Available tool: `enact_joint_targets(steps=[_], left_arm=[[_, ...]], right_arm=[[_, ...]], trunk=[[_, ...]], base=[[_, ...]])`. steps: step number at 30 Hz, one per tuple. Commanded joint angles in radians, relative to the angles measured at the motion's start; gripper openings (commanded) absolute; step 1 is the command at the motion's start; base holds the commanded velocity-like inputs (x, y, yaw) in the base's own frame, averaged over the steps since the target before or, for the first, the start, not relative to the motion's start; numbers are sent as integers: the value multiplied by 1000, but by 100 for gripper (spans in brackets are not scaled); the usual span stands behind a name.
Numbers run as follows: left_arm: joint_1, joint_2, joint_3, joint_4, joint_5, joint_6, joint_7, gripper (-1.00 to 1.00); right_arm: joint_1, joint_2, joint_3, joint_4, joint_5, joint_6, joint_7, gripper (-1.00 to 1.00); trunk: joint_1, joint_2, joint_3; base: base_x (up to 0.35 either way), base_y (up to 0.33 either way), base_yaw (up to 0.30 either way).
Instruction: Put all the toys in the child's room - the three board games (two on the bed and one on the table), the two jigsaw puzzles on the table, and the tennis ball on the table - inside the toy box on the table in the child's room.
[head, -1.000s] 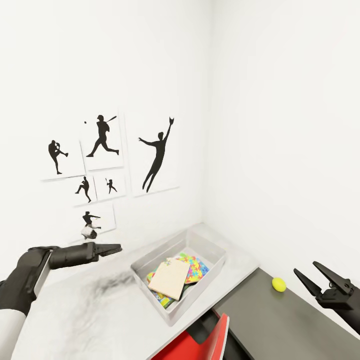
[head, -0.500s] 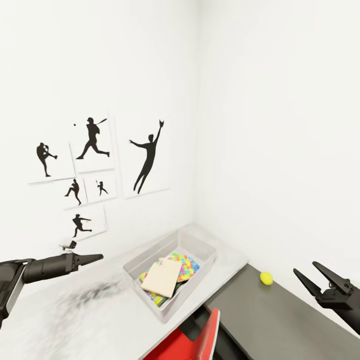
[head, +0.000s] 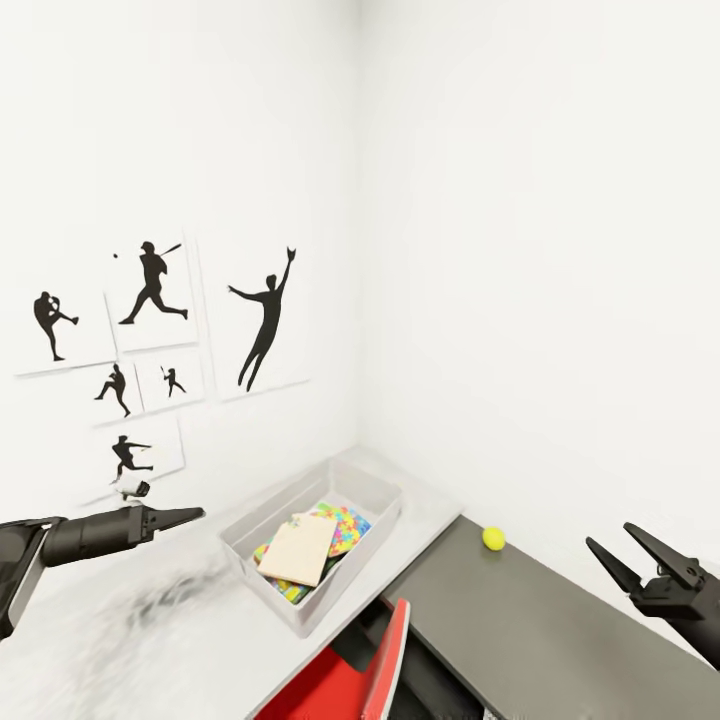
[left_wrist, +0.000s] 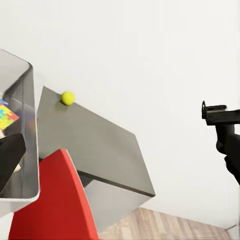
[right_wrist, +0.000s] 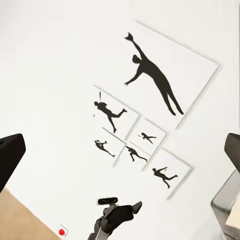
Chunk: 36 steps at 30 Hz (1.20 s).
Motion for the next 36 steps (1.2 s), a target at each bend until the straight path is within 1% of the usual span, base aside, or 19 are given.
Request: enact_joint_targets(steps=[1, 18, 36], left_arm=[[0, 0, 0, 0, 0, 11, -4, 100], [1, 0, -1, 0, 0, 11, -4, 100], [1, 0, -1, 0, 0, 9, -4, 100]], right_arm=[[0, 0, 0, 0, -1, 4, 1, 100], [0, 1, 3, -1, -1, 2, 1, 100], [0, 1, 3, 0, -1, 2, 1, 100]], trunk=[[0, 0, 1], [0, 0, 22], [0, 0, 43]], base=[[-164, 0, -205], [-181, 0, -206], [-17, 0, -206]])
